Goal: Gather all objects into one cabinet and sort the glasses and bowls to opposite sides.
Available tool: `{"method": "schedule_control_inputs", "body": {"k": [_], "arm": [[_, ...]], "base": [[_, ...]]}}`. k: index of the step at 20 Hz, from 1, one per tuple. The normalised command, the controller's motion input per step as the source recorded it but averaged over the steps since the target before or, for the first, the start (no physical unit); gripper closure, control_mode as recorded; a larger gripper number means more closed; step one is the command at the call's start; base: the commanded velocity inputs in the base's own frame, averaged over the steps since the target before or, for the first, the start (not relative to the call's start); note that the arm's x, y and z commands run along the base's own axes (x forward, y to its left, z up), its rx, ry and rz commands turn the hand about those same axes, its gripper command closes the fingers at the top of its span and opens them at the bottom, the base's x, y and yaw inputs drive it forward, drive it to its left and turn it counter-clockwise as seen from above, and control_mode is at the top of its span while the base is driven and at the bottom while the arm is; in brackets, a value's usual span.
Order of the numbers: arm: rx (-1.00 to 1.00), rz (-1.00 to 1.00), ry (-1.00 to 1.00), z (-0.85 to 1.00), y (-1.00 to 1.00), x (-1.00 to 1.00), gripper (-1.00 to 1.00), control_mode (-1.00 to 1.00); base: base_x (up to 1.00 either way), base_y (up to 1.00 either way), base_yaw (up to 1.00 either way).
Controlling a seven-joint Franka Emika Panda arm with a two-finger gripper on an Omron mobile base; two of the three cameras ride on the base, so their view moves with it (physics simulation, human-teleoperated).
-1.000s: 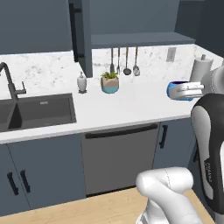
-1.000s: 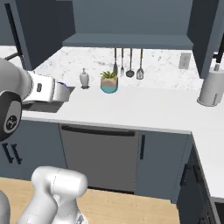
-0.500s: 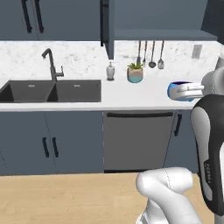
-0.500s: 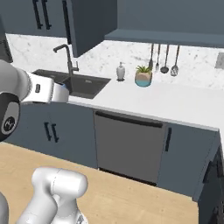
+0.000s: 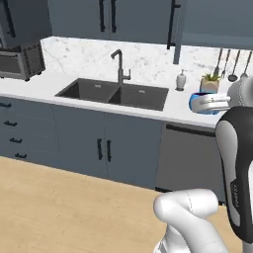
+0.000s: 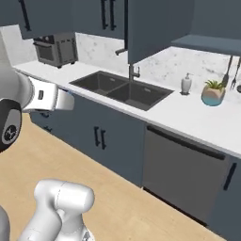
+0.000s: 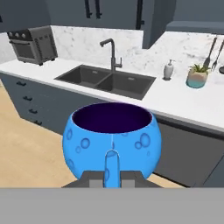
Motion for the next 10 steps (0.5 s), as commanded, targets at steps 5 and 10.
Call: {"method": "schedule_control_inputs", "body": {"k": [5, 10], "arm": [[0.00, 0.00, 0.00, 0.00, 0.00, 0.00, 1.00, 1.00], [0.00, 0.00, 0.00, 0.00, 0.00, 0.00, 1.00, 1.00]], "base": [[0.00, 0.42, 0.49], [0.00, 0.42, 0.46]]}}
